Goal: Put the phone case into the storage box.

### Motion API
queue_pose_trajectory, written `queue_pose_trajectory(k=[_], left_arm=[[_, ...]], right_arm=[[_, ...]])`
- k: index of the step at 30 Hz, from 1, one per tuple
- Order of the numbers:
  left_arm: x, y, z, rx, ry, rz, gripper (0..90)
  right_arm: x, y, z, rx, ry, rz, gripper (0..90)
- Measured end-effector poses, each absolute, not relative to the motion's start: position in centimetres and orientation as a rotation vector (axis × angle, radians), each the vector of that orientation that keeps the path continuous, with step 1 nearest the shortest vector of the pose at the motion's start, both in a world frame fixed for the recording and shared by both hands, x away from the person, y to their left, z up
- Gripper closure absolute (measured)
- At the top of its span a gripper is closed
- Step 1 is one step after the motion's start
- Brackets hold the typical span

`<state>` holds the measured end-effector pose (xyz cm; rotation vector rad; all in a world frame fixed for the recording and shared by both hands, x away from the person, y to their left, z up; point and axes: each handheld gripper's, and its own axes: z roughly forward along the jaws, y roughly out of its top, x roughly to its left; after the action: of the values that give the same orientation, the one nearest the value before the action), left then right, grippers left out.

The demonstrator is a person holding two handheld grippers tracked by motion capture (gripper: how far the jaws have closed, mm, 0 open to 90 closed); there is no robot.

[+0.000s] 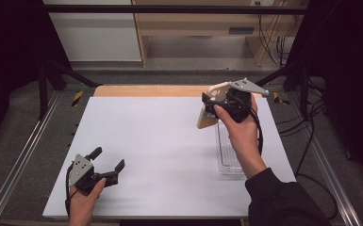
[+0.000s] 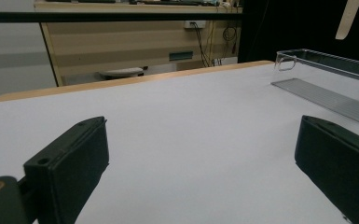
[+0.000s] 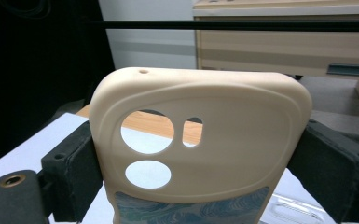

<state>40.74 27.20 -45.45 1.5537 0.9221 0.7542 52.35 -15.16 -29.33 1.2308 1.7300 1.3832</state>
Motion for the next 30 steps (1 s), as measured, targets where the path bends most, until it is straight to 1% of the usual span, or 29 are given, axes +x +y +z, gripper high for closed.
queue_pose_trajectory(k=[9, 21, 30], left_arm=[[40.8, 27.8, -45.5, 1.534, 0.938, 0.766, 2.9], [40.7, 27.7, -45.6, 1.532, 0.936, 0.774, 2.8], [40.7, 27.6, -45.7, 1.539, 0.922, 0.788, 2.8]], right_arm=[[52.7, -17.7, -30.1, 1.273, 1.708, 1.326, 10.9], [52.0, -20.0, -30.2, 1.275, 1.686, 1.260, 10.9], [52.6, -21.5, -30.6, 1.302, 1.674, 1.226, 10.9]])
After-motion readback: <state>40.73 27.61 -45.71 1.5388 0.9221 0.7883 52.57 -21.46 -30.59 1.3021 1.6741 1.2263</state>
